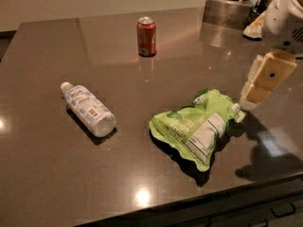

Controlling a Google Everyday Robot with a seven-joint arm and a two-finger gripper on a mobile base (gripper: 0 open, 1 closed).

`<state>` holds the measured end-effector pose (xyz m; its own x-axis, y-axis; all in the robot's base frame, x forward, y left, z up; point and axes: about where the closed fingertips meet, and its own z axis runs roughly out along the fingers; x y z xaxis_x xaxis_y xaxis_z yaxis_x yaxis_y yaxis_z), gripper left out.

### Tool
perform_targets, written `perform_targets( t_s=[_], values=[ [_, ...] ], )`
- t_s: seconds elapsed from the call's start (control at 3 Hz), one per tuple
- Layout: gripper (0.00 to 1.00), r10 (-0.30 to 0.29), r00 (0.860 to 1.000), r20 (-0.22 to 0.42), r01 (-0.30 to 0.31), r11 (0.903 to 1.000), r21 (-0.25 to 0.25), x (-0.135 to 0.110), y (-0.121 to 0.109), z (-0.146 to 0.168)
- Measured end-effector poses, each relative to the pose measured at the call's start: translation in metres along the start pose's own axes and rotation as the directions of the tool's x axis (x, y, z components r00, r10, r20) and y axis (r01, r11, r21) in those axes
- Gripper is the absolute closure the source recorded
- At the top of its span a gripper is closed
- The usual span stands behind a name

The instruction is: Move coke can near green rice chip bag

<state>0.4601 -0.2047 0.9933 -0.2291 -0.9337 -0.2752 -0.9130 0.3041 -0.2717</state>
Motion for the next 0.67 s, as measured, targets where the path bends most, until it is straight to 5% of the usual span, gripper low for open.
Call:
perform_targets(
  t_s=[0.33, 0.67],
  values=[
    [0.0, 0.061, 0.996, 0.068, -0.061, 0.9981, -0.012, -0.02, -0.025, 0.017],
    [0.0, 0.146, 0.976, 0.16, -0.145, 0.9893, -0.019, -0.05, -0.053, 0.047]
  ],
)
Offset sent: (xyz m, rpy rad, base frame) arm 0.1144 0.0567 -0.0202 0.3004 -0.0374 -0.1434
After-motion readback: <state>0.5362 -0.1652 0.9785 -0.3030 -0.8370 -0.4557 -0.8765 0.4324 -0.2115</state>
